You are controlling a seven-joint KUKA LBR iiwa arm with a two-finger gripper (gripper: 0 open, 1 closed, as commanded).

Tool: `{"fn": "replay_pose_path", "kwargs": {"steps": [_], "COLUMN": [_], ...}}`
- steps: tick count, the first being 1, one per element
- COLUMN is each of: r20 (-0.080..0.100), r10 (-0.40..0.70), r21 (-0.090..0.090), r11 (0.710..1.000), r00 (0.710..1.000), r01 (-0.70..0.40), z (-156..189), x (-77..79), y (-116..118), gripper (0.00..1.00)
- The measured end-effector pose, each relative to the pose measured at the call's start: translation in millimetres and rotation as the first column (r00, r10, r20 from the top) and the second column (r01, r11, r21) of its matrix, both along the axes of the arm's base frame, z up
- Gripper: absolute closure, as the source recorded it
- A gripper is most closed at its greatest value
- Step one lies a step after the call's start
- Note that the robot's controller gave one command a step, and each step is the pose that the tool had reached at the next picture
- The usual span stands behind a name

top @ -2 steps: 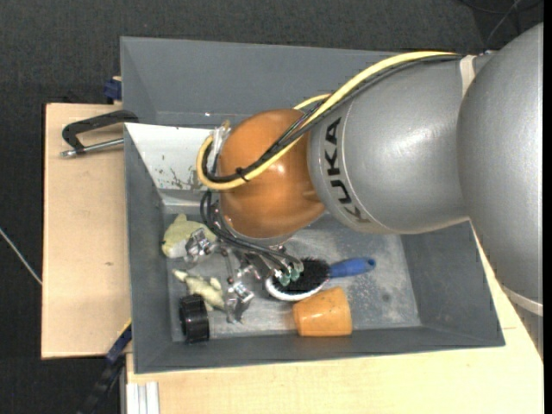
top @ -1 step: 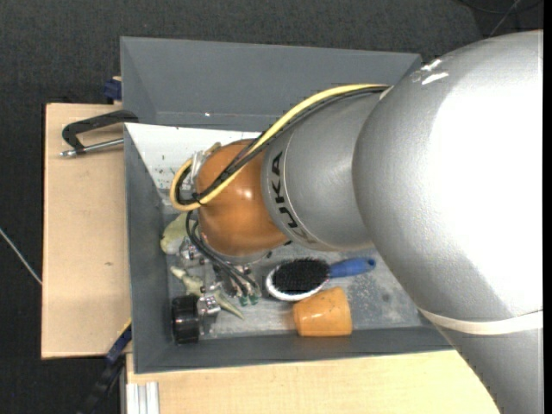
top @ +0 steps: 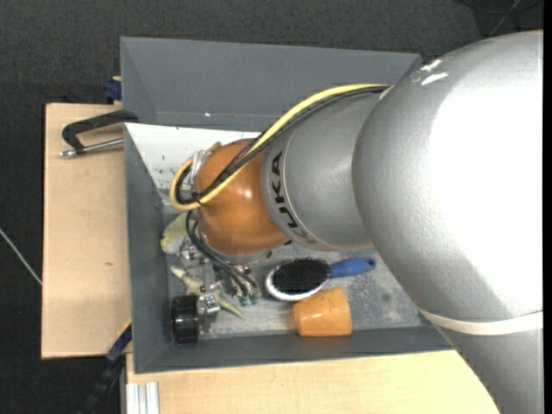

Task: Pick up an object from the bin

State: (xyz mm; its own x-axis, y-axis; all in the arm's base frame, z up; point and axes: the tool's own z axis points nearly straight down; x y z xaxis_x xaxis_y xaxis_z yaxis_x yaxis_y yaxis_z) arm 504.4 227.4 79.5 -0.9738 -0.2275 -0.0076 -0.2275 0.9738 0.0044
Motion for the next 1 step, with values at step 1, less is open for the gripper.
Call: {"fn": "replay_pose_path", "kwargs": {"steps": [1], "r20": [0.006], "r10": [0.284], "r21": [-0.007], "r11": [0.959], "r00": [0.959], "r01": [-0.284], "z": [157.0], "x": [17.8], "y": [-76.0], "gripper": [1.0]}}
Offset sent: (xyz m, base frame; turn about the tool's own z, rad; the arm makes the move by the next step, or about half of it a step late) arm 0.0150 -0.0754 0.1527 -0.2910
